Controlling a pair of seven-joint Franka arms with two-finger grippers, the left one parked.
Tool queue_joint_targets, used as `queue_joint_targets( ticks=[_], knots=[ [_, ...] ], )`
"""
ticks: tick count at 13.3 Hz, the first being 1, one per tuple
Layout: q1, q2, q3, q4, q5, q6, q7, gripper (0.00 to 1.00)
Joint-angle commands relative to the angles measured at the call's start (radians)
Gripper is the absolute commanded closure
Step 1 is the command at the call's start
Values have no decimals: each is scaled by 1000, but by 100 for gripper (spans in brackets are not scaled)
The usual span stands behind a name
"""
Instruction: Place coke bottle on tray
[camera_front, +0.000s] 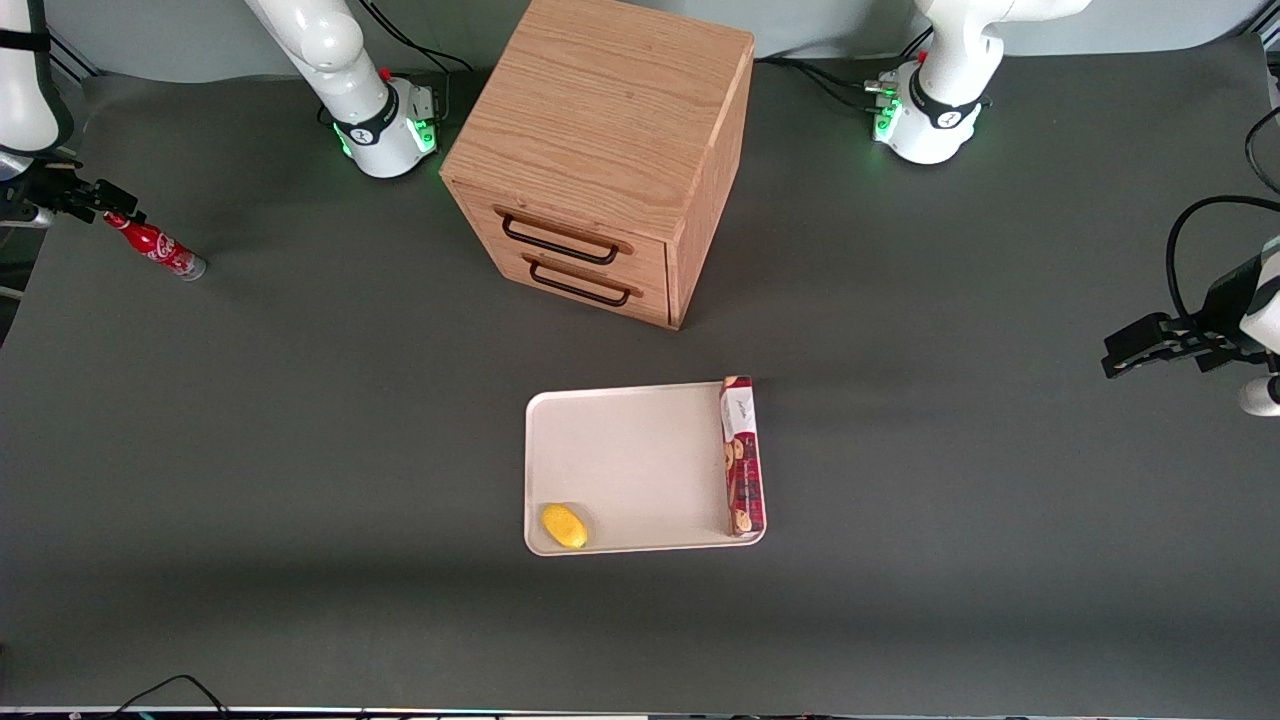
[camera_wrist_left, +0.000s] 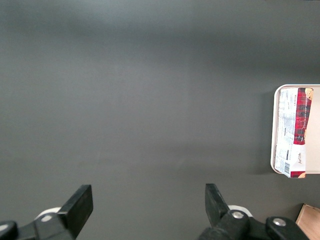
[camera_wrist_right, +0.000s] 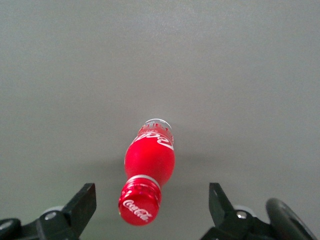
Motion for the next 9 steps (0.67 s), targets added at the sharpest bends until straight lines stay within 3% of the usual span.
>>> queue_joint_targets(
  ticks=[1, 7, 9],
  knots=[
    [-17, 10, 0, 2, 23, 11, -40, 0],
    [-35, 24, 2, 2, 23, 8, -42, 0],
    [-37, 24, 2, 2, 24, -1, -40, 11]
  ],
)
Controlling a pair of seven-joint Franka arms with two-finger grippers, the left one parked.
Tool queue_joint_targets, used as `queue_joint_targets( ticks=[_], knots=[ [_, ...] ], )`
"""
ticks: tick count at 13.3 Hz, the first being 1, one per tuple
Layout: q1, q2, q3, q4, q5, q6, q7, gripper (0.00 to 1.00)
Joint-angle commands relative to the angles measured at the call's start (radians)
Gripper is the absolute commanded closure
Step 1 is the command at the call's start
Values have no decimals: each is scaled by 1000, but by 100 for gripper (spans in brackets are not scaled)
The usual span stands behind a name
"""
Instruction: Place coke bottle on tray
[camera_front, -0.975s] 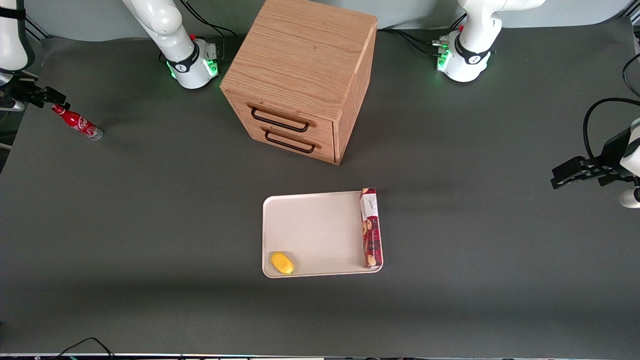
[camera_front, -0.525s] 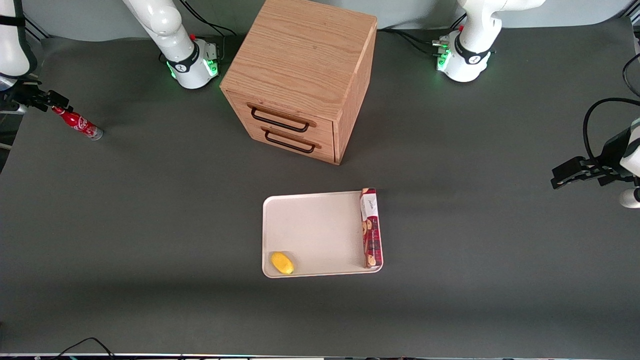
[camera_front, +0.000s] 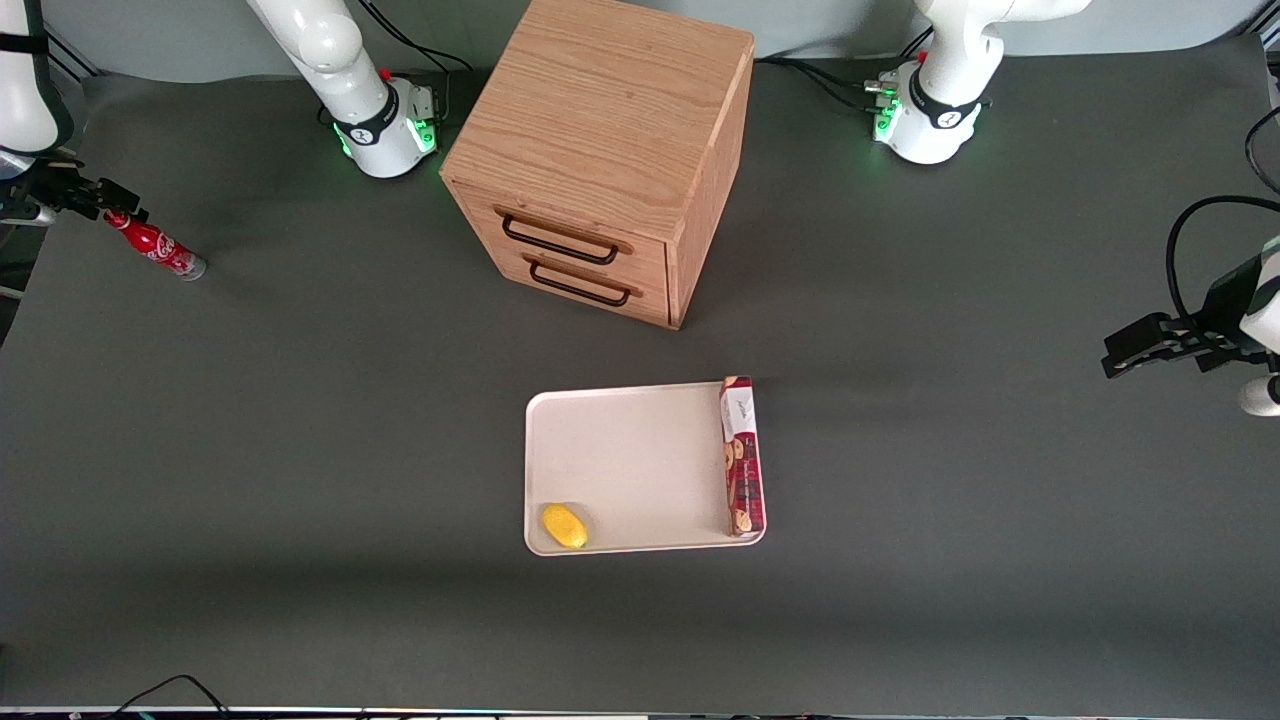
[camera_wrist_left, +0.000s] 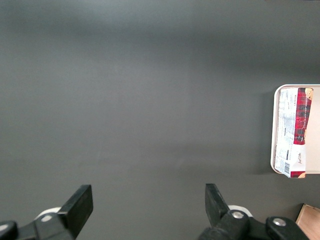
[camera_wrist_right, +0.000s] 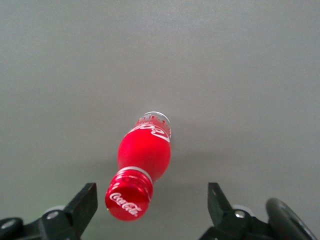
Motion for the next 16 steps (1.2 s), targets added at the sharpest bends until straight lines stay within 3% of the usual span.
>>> queue_joint_targets(
  ticks=[1, 5, 7, 8, 12, 14, 15, 16],
  knots=[
    [-14, 5, 2, 4, 23, -1, -37, 18],
    [-14, 8, 2, 4, 23, -4, -60, 75],
    [-15, 8, 2, 5, 23, -4, -65, 94],
    [-15, 8, 2, 5, 23, -4, -65, 100],
    [-15, 8, 2, 8, 24, -18, -65, 100],
    [-15, 8, 4, 11, 38, -27, -51, 34],
    [-14, 5, 4, 16, 38, -66, -48, 7],
    [-15, -3, 4, 25, 39, -84, -48, 0]
  ],
)
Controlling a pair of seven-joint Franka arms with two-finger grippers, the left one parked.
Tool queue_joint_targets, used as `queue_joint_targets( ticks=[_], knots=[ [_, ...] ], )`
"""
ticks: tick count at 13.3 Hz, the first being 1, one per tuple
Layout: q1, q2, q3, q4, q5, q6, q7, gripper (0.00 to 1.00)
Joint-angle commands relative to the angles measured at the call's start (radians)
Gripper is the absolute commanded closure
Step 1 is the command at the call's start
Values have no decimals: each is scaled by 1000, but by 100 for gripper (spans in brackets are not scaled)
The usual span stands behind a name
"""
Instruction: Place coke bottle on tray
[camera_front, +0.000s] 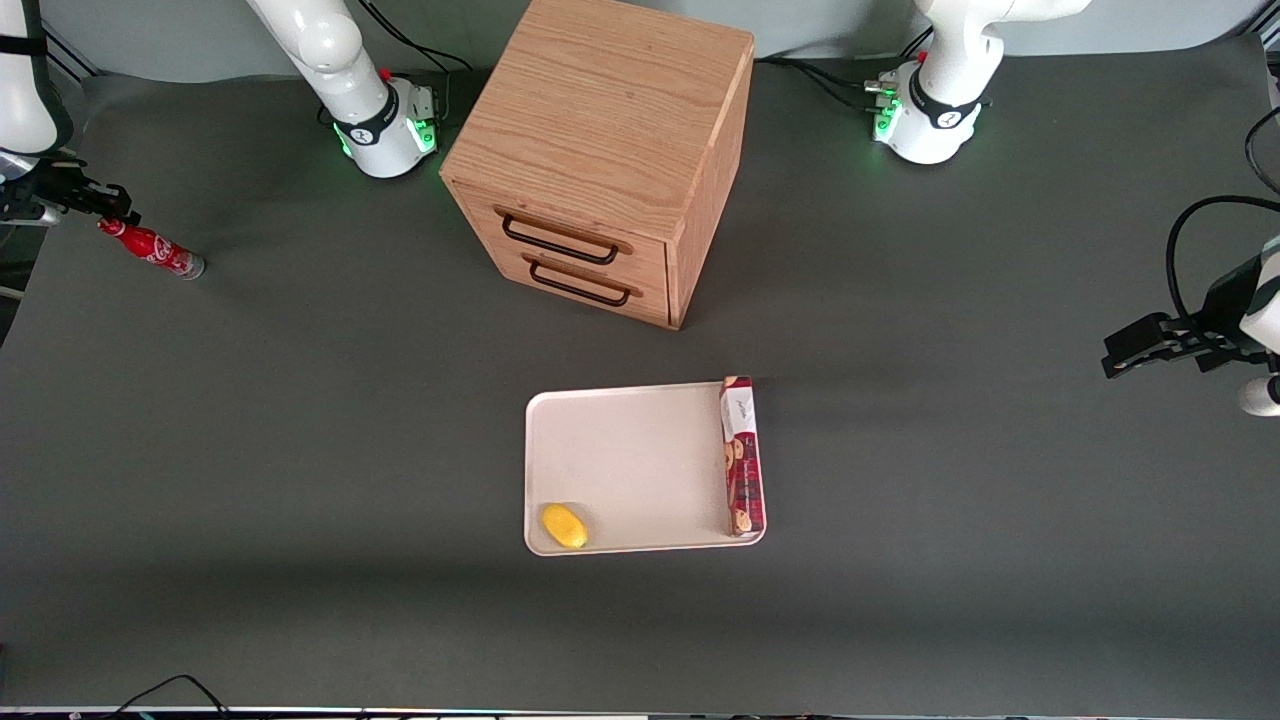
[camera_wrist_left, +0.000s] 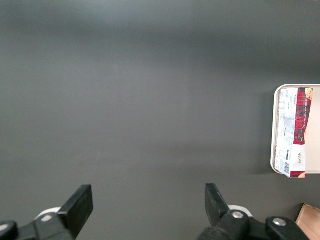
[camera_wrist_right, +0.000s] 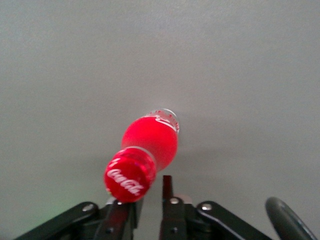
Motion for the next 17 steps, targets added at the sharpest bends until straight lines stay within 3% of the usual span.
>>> queue_joint_targets(
  ticks=[1, 3, 9, 14, 17],
  knots=[
    [-12, -17, 1, 23, 24, -46, -26, 0],
    [-33, -32, 1, 49, 24, -79, -37, 0],
    [-40, -178, 17, 207, 2, -386, -37, 0],
    [-40, -236, 76, 570, -108, -825, -42, 0],
    [-40, -241, 83, 689, -121, -932, -66, 0]
  ],
)
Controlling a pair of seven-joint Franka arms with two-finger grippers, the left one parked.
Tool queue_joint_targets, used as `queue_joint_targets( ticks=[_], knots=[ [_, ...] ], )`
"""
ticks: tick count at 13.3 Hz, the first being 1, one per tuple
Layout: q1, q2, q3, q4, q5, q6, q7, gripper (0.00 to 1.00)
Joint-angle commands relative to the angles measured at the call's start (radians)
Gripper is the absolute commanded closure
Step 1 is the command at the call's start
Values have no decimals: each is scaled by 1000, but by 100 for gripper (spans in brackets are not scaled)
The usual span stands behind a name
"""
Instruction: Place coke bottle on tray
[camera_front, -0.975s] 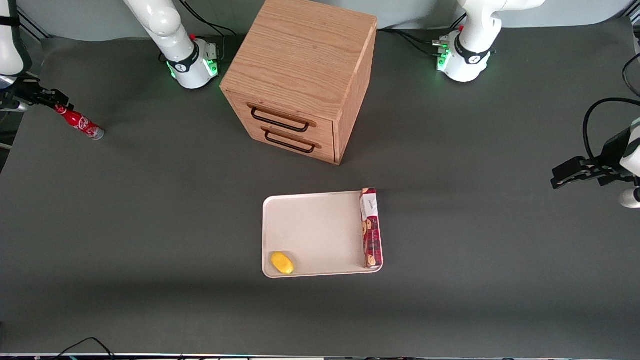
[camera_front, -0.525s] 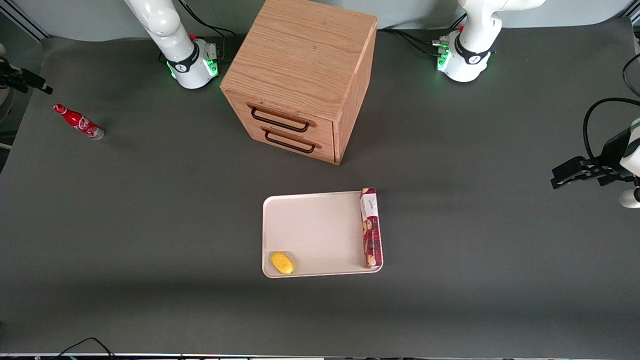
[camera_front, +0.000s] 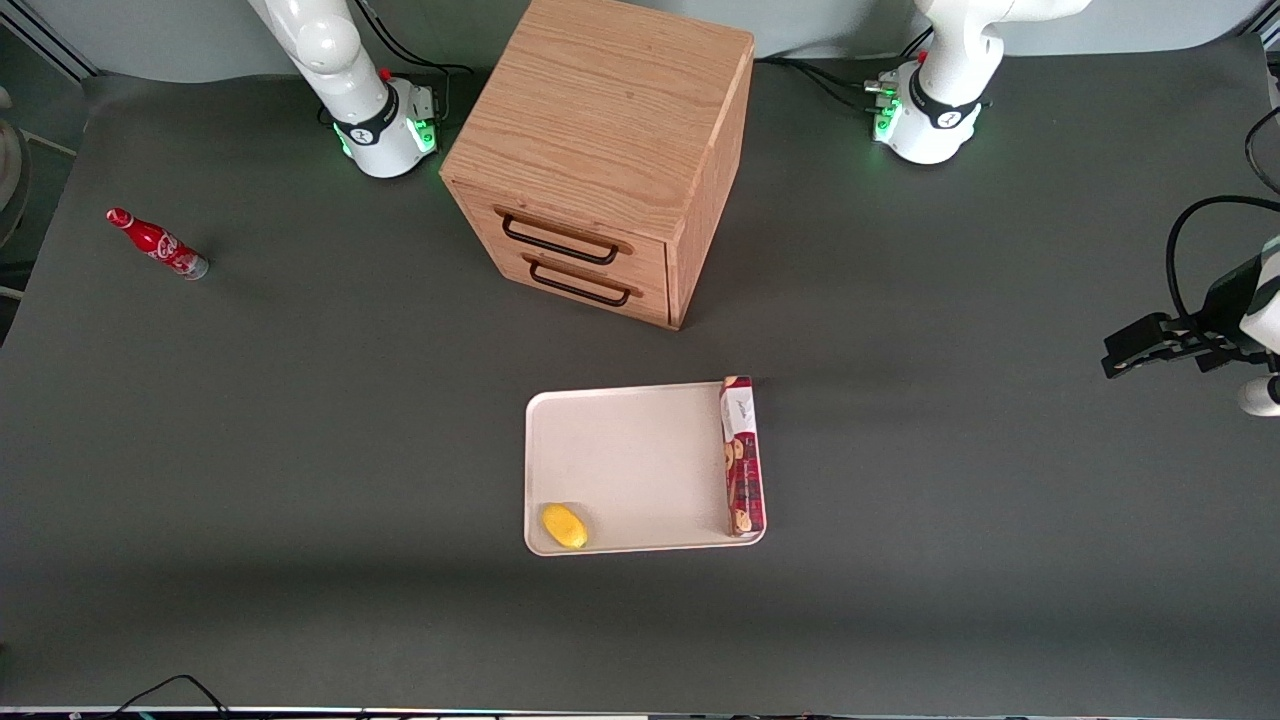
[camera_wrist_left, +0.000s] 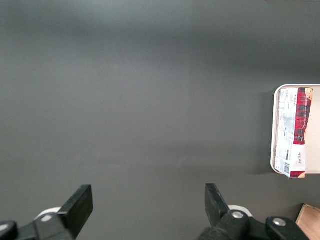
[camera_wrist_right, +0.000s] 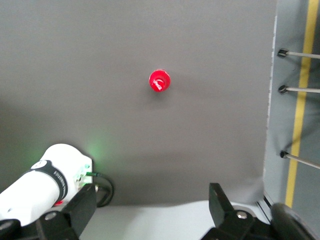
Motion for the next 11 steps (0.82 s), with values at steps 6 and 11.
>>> queue_joint_targets(
  ticks=[6, 11],
  knots=[
    [-8, 32, -12, -11, -12, 29, -42, 0],
    [-13, 19, -29, -290, 49, 310, 6, 0]
  ],
)
